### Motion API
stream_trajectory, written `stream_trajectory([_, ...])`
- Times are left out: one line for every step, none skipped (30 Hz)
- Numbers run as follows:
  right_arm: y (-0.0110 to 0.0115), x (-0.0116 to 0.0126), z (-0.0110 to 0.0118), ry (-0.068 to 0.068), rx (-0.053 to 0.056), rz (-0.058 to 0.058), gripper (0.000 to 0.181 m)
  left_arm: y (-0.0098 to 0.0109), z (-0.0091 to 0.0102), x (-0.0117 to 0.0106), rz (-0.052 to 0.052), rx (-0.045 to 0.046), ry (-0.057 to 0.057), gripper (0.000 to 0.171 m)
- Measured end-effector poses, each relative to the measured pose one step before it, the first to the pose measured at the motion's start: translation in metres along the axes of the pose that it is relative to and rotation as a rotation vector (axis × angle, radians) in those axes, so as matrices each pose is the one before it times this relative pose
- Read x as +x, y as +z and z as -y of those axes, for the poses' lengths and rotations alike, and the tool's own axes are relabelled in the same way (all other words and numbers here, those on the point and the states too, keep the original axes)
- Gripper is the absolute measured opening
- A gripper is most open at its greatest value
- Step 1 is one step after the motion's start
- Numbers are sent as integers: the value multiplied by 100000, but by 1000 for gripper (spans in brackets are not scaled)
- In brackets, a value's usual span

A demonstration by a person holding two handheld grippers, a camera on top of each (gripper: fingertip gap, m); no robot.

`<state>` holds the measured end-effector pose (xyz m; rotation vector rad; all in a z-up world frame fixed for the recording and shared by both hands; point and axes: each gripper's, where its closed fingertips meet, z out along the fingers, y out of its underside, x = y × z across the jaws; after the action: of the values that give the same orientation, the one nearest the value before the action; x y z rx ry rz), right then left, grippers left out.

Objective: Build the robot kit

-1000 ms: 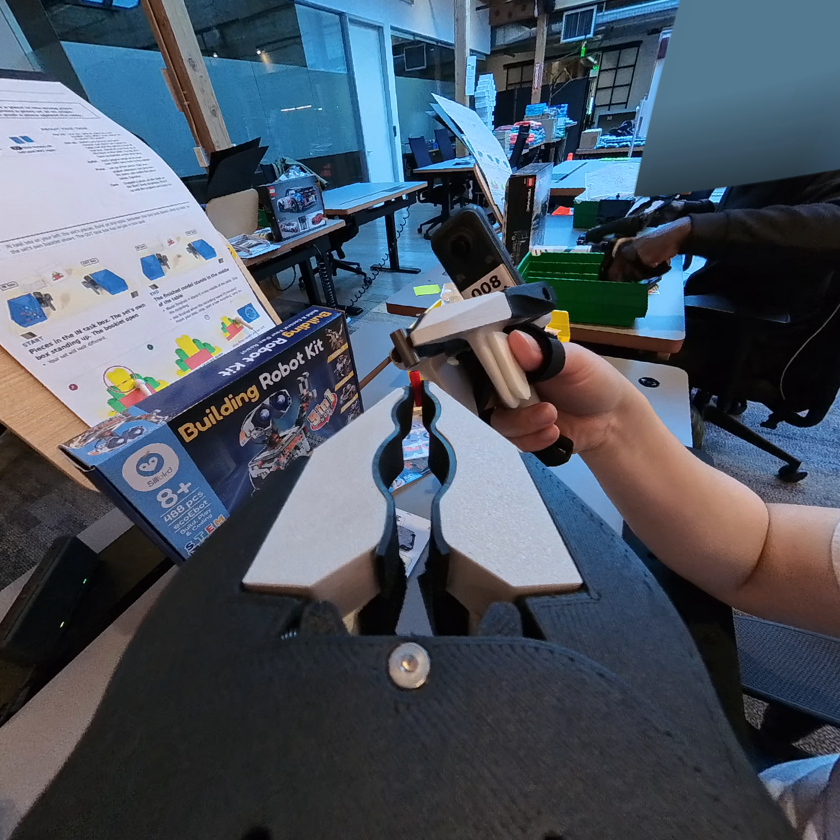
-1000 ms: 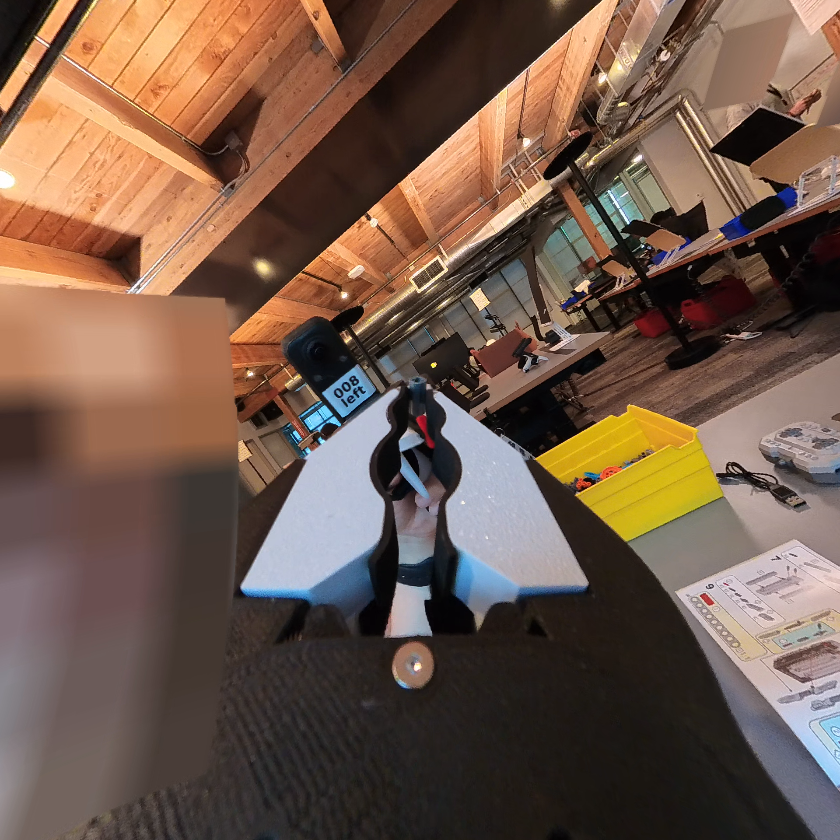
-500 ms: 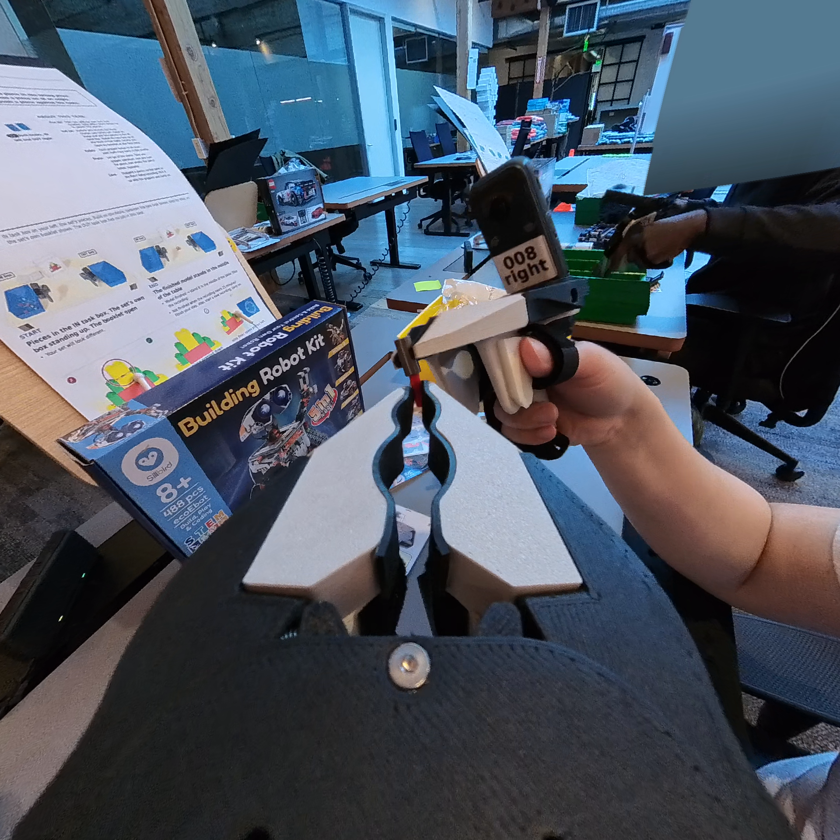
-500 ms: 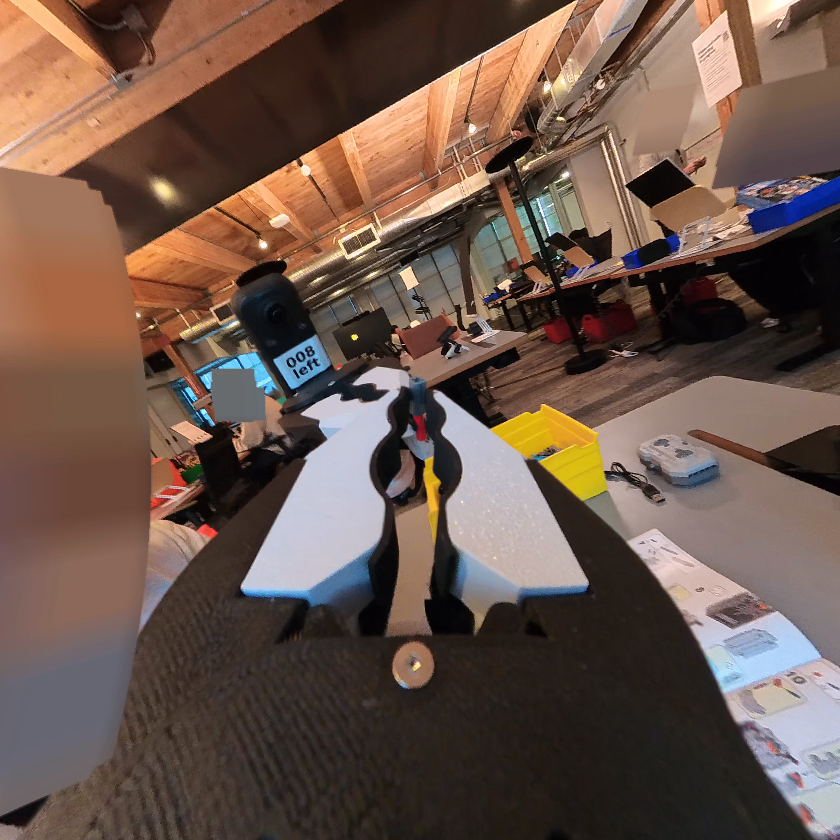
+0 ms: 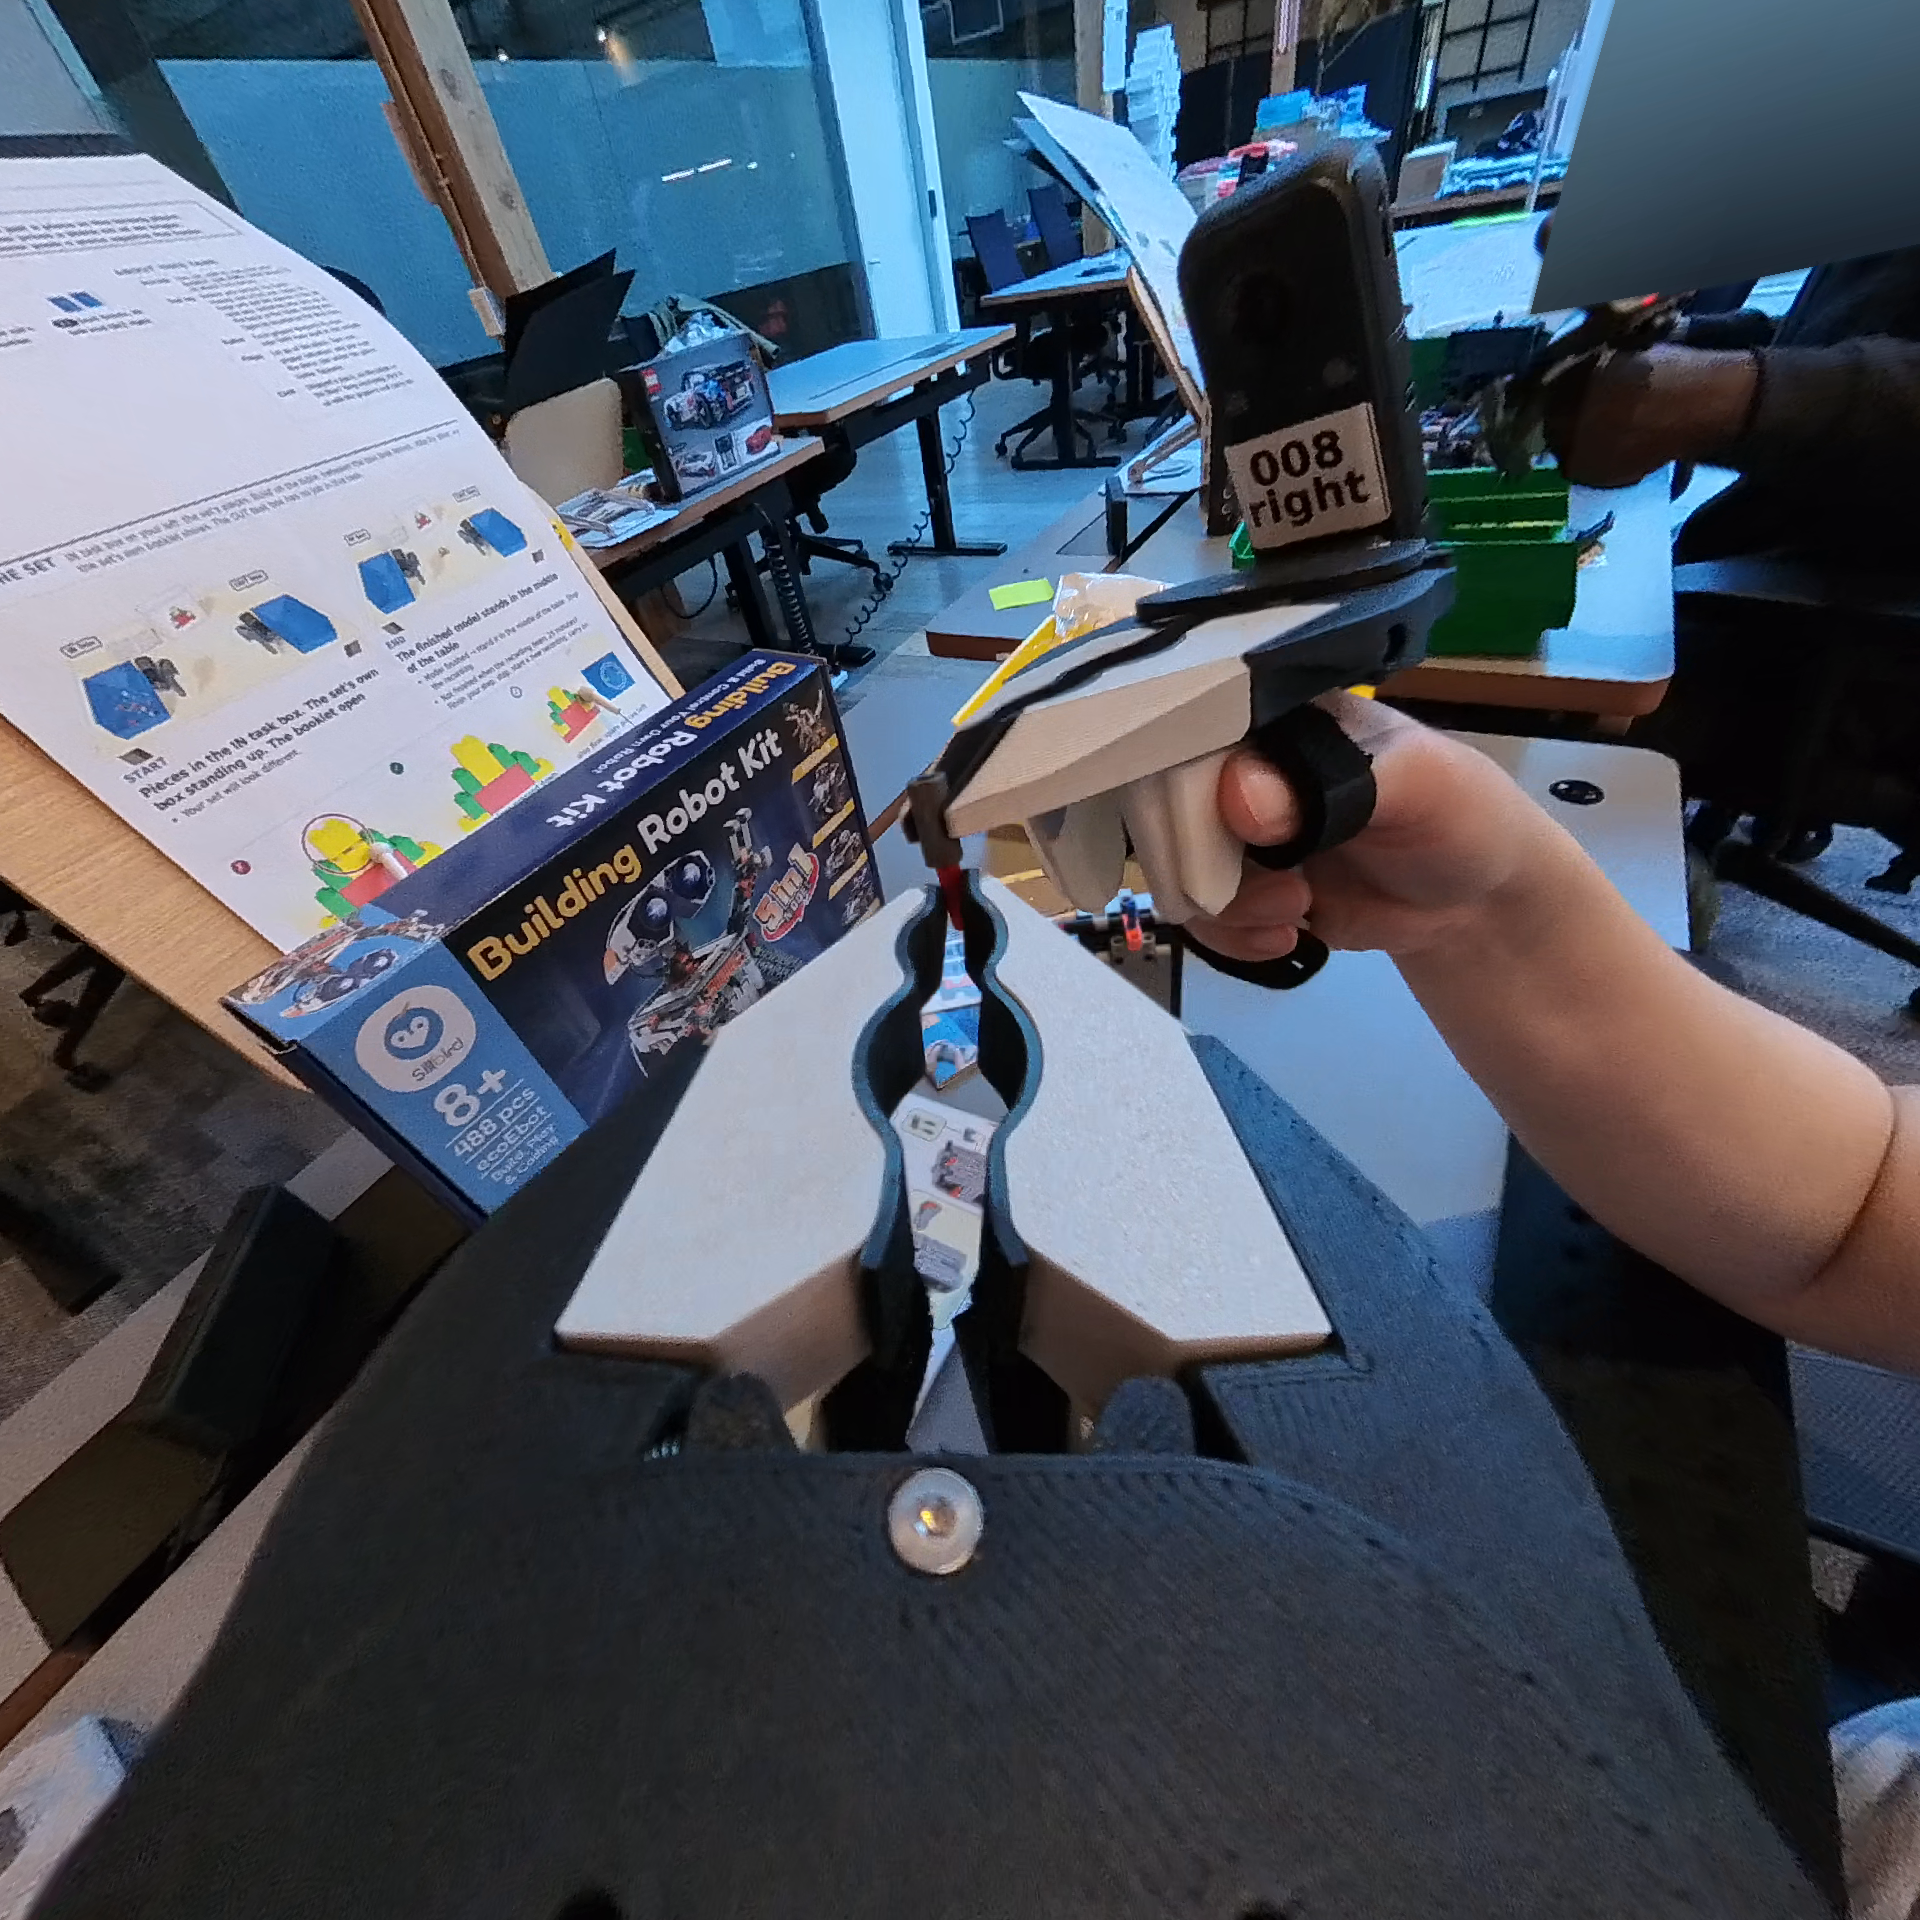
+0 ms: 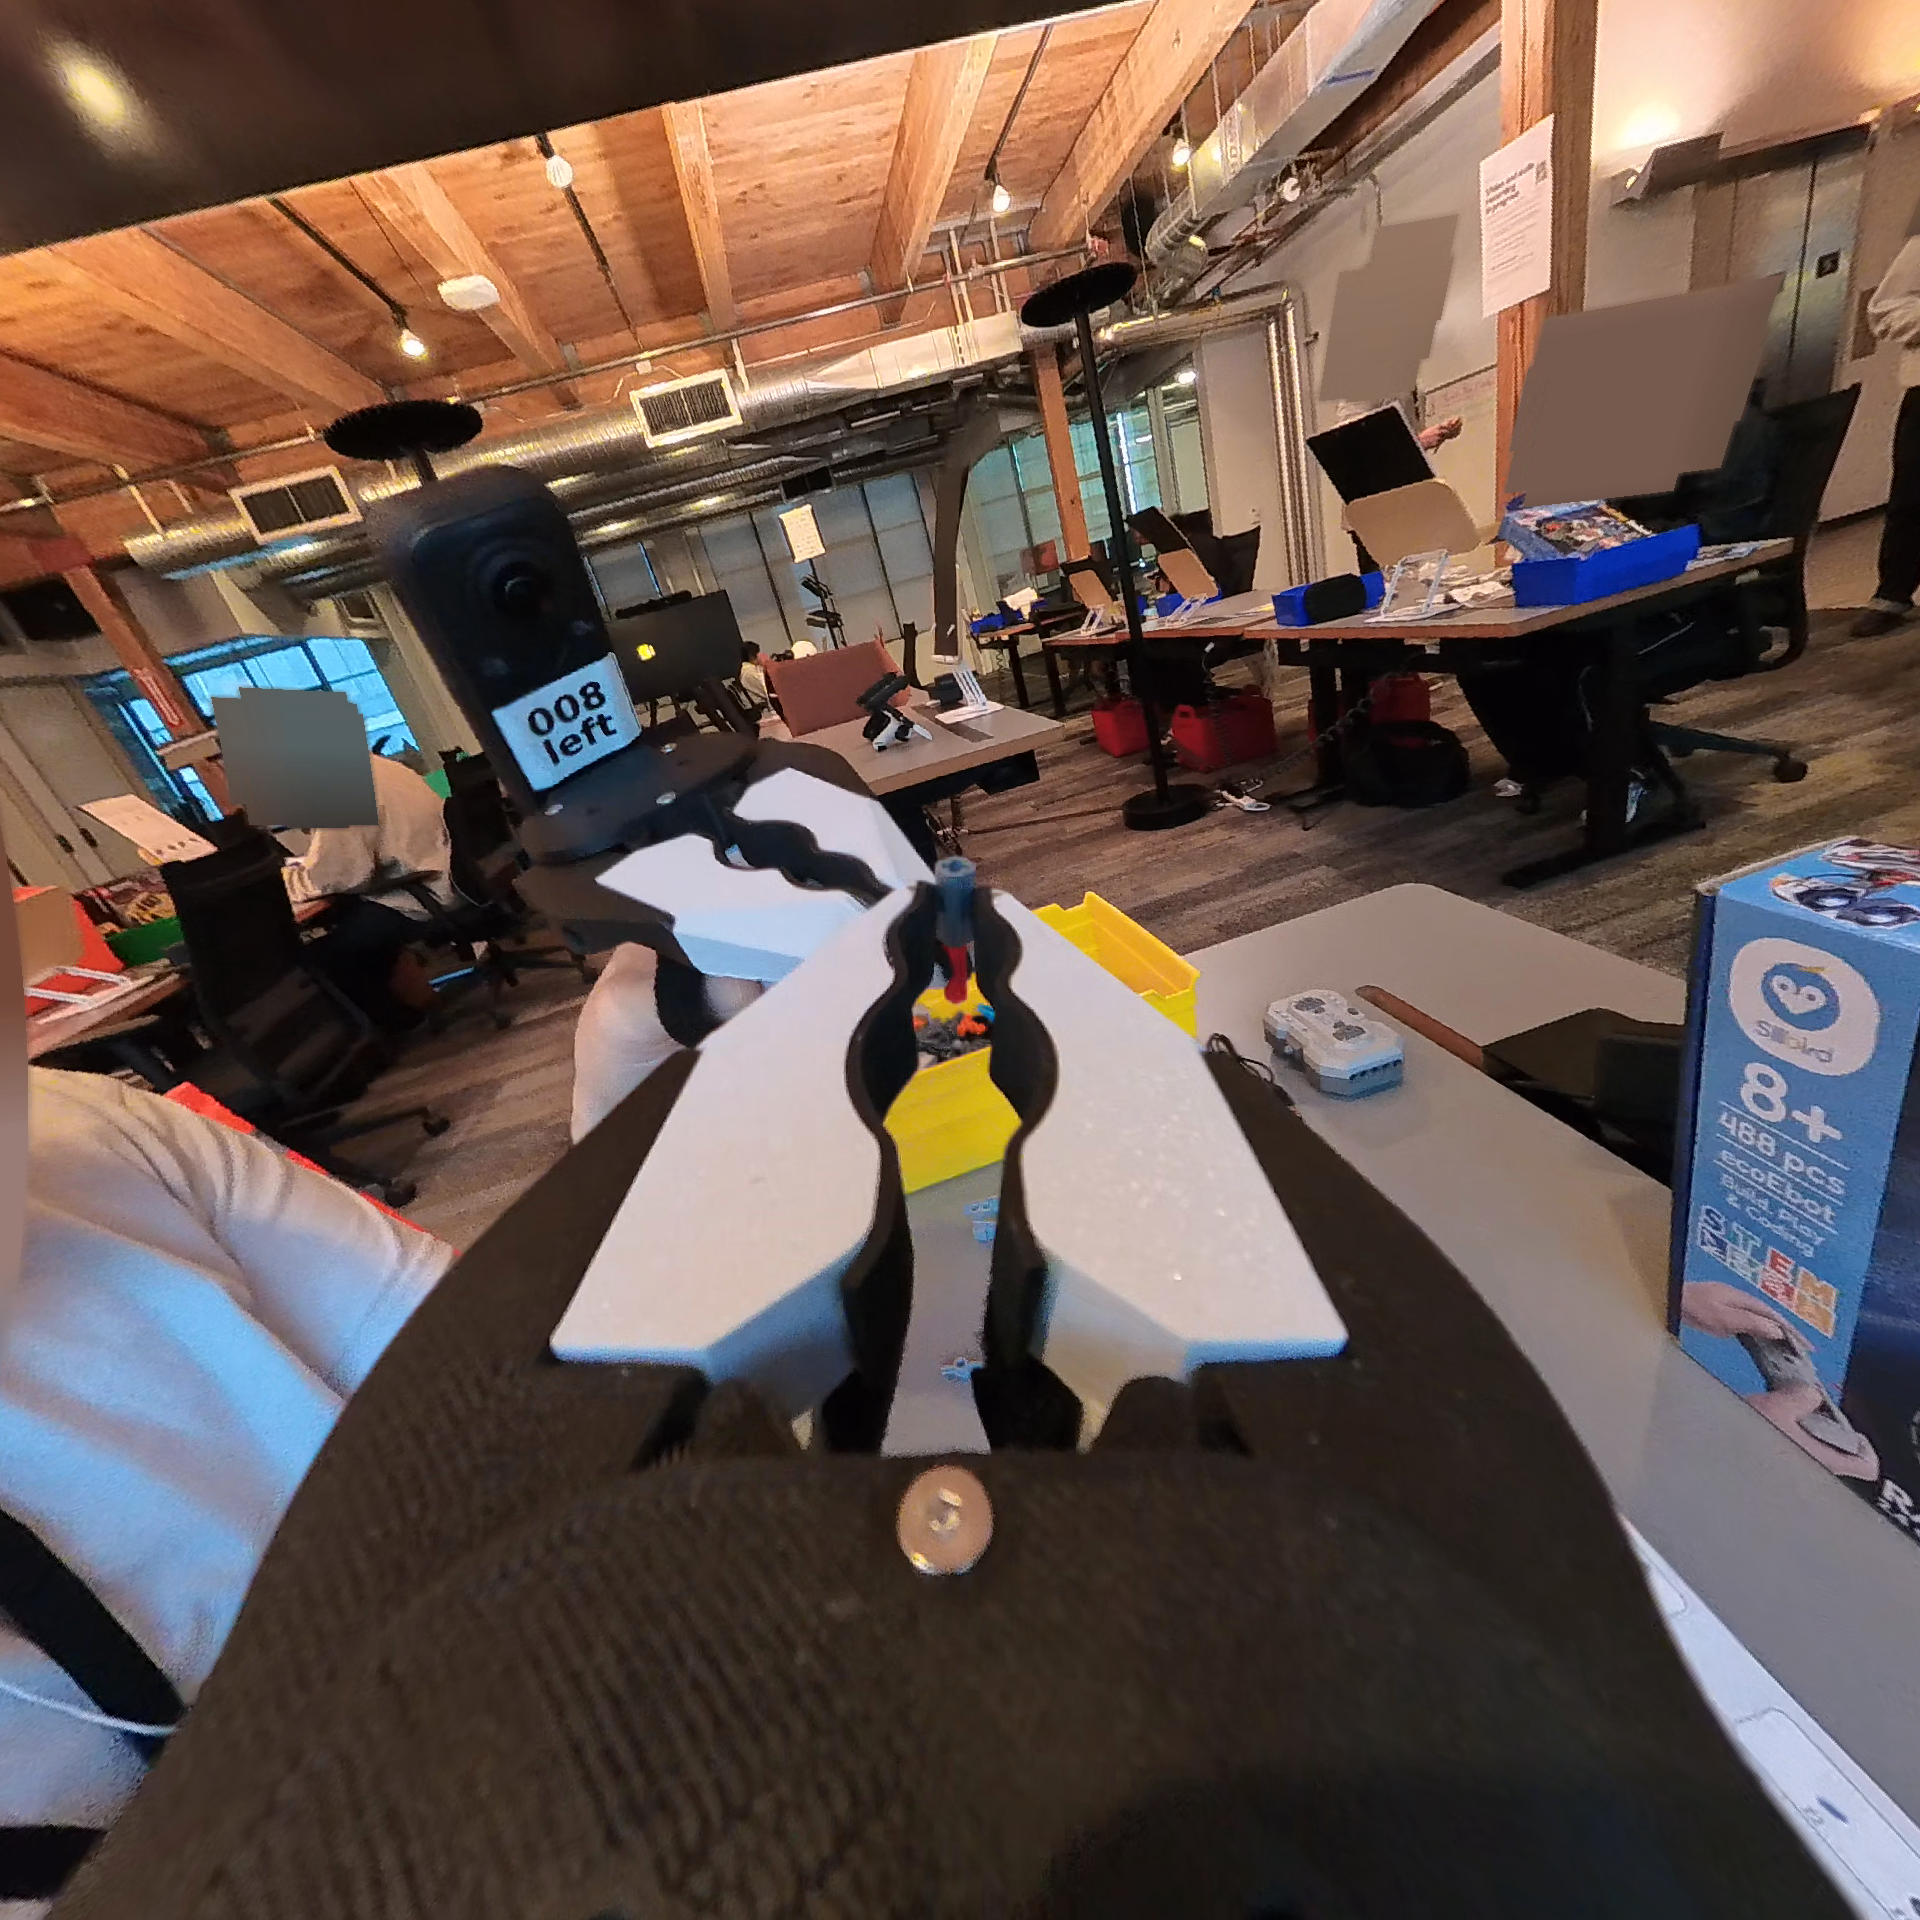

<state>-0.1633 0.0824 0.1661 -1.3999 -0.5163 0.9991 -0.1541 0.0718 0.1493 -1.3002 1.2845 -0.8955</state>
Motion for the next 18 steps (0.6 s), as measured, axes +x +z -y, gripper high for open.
stream_trajectory([9, 14, -136, -314, -973, 111, 5, 56, -119, 31, 108, -846, 1084, 0])
stream_trajectory([-23, 46, -137, -10, -1145, -27, 6, 53, -130, 5, 399, -1029, 1603, 0])
stream_trajectory([-60, 33, -95, -96, -802, -12, 5, 53, -99, 39, 318, -786, 1112, 0])
stream_trajectory([-77, 46, -51, 864, -551, 92, 5, 81, -40, 42, 254, -514, 894, 0])
stream_trajectory([-83, 93, -90, 855, -825, -222, 5, 96, -78, 22, 452, -671, 612, 0])
stream_trajectory([-74, 97, -96, 213, -711, -248, 5, 115, -91, 23, 291, -803, 105, 0])
stream_trajectory([-68, 93, -74, 636, -537, -224, 5, 108, -93, -2, 473, -625, 569, 0])
stream_trajectory([-34, 110, -86, 825, -460, -186, 5, 87, -69, -14, 731, -681, 996, 0])
stream_trajectory([3, 128, -161, 670, -992, -349, 6, 84, -158, -32, 1004, -1301, 1604, 0])
stream_trajectory([19, 114, -152, 161, -957, -410, 6, 75, -175, -21, 1073, -1461, 1785, 0])
stream_trajectory([3, 67, -111, 127, -725, -176, 6, 62, -134, -5, 763, -1189, 1364, 0])
stream_trajectory([-26, 26, -12, 349, -88, 94, 6, 40, -16, 10, 375, -251, 772, 0])
stream_trajectory([-46, 35, -78, 627, -605, 60, 6, 38, -45, 38, -203, -323, 95, 0])
stream_trajectory([-24, 22, -19, -88, -95, -16, 6, 31, -21, 19, -310, -136, -253, 0])
stream_trajectory([-11, -9, 70, -250, 474, -44, 6, -5, 50, -10, -311, 500, -673, 0])
stream_trajectory([5, -22, 169, -511, 1325, -106, 6, -27, 126, -70, -118, 1066, -1168, 0])
stream_trajectory([92, -32, 122, -1121, 1251, -218, 6, -59, 134, -82, -279, 1156, -1699, 0])
stream_trajectory([141, 44, -59, -876, 20, -570, 6, -60, -38, -102, -356, -1, -1371, 0])
